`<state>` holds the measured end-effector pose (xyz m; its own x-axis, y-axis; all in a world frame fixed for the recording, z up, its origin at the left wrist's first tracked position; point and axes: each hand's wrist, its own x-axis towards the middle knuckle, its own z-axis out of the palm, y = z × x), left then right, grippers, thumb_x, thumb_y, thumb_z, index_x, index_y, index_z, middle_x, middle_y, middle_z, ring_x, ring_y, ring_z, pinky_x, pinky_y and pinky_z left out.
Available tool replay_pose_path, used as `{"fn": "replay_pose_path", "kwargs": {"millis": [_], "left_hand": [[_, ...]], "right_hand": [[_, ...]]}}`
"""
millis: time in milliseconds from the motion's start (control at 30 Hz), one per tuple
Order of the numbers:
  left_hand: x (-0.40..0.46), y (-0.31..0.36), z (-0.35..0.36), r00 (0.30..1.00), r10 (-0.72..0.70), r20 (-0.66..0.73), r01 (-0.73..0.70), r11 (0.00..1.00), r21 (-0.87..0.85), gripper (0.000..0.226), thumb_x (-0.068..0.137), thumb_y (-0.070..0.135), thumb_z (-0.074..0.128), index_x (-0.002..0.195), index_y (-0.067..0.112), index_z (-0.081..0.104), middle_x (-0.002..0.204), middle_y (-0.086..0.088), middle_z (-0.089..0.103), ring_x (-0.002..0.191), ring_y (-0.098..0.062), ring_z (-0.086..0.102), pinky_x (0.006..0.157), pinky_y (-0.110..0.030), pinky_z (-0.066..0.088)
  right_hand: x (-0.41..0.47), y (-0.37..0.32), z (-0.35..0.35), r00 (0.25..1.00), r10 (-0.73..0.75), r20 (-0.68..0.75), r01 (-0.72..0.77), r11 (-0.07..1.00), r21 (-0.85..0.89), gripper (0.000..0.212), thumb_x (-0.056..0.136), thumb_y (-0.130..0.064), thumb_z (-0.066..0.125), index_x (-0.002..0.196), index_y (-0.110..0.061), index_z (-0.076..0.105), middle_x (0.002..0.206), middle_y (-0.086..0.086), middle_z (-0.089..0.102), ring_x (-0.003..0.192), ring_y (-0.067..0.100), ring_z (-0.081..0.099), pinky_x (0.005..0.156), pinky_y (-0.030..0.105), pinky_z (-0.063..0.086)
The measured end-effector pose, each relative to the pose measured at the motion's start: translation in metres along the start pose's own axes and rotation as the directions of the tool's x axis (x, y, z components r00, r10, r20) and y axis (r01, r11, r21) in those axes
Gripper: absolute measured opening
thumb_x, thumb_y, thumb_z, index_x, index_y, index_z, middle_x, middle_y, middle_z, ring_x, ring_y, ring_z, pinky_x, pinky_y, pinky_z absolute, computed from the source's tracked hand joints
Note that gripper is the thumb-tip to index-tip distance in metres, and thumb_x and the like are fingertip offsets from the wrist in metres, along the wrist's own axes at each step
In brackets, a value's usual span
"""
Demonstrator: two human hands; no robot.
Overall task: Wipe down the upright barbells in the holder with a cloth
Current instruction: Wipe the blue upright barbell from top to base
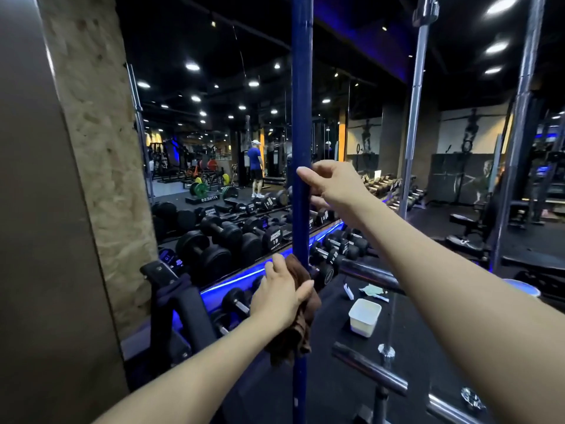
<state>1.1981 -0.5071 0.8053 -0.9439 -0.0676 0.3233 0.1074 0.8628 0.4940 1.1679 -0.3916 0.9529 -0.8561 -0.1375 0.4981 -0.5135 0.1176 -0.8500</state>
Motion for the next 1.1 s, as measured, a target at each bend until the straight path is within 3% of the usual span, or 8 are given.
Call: {"fn": "replay_pose_path", "kwargs": {"millis": [100,233,333,500,700,867,967,1100], "left_hand": [[0.0,-0.004,0.002,0.998,-0.011,0.068,0.011,1.0,0.005,0.06,0.092,0.048,0.051,0.126,0.006,0.026,0.127,-0.015,0.041,0.118,-0.037,0.049,0.088,-0.048,0.044],[0.023,0.038,-0.044,0.97,0.052,-0.239,-0.106,0.97,-0.217,0.05,0.091,0.04,0.055,0.118,0.006,0.03,0.127,-0.016,0.041,0.114,-0.039,0.048,0.085,-0.044,0.04],[0.024,0.051,-0.057,0.92,0.09,-0.382,-0.163,0.973,-0.162,0.049,0.09,0.036,0.057,0.118,0.005,0.03,0.126,-0.015,0.039,0.113,-0.038,0.047,0.083,-0.044,0.04],[-0.005,0.022,-0.012,0.967,0.009,-0.254,-0.03,0.996,-0.08,0.056,0.09,0.042,0.055,0.121,0.004,0.03,0.123,-0.014,0.039,0.116,-0.036,0.046,0.083,-0.045,0.042],[-0.011,0.008,0.008,0.995,-0.102,-0.001,0.102,0.995,-0.012,0.057,0.092,0.038,0.055,0.129,0.005,0.026,0.132,-0.017,0.039,0.119,-0.038,0.047,0.091,-0.046,0.041],[0.009,0.033,-0.026,0.972,-0.02,-0.232,-0.031,0.976,-0.216,0.056,0.091,0.036,0.057,0.128,0.004,0.029,0.131,-0.017,0.038,0.117,-0.041,0.046,0.09,-0.047,0.041],[0.005,0.04,-0.023,0.929,0.004,-0.37,-0.068,0.985,-0.161,0.055,0.09,0.037,0.058,0.124,0.003,0.032,0.129,-0.016,0.038,0.118,-0.038,0.044,0.087,-0.046,0.041],[-0.016,0.014,0.011,0.959,-0.017,-0.284,-0.008,0.996,-0.085,0.054,0.089,0.043,0.055,0.119,0.004,0.033,0.124,-0.013,0.038,0.116,-0.035,0.045,0.083,-0.044,0.041]], "right_hand": [[0.0,0.003,0.0,1.0,-0.005,-0.027,0.005,1.0,-0.01,0.021,0.095,-0.017,0.058,0.092,0.004,0.06,0.098,0.029,0.064,0.071,0.029,0.069,0.057,0.028,0.053],[-0.003,0.008,0.004,0.998,-0.013,-0.053,0.015,1.0,0.027,0.014,0.093,-0.017,0.061,0.083,-0.006,0.061,0.086,0.017,0.061,0.058,0.016,0.055,0.047,0.02,0.042],[-0.007,0.012,0.006,0.999,-0.019,-0.026,0.021,0.997,0.077,0.008,0.091,-0.017,0.062,0.087,-0.01,0.063,0.086,0.009,0.065,0.069,0.012,0.059,0.06,0.024,0.05],[-0.018,0.023,0.01,1.0,-0.028,-0.009,0.029,0.996,0.083,0.008,0.092,-0.011,0.061,0.085,-0.015,0.063,0.09,0.009,0.065,0.087,0.023,0.06,0.085,0.047,0.052],[-0.029,0.034,0.015,0.996,0.002,-0.085,0.0,1.0,0.023,0.006,0.091,-0.007,0.061,0.095,-0.011,0.064,0.096,0.01,0.067,0.09,0.022,0.061,0.079,0.032,0.051],[-0.031,0.029,0.007,0.997,0.079,0.008,-0.079,0.997,-0.009,0.006,0.091,-0.016,0.063,0.087,-0.012,0.065,0.083,0.008,0.063,0.077,0.022,0.051,0.071,0.035,0.045],[-0.037,0.033,0.003,0.99,0.113,0.087,-0.111,0.993,-0.027,0.014,0.092,-0.021,0.062,0.098,-0.009,0.065,0.083,0.007,0.059,0.073,0.014,0.052,0.063,0.025,0.05],[-0.044,0.043,0.007,0.993,0.076,0.088,-0.076,0.997,-0.004,0.014,0.093,-0.017,0.06,0.104,-0.009,0.061,0.082,-0.003,0.062,0.07,0.005,0.058,0.063,0.022,0.053]]}}
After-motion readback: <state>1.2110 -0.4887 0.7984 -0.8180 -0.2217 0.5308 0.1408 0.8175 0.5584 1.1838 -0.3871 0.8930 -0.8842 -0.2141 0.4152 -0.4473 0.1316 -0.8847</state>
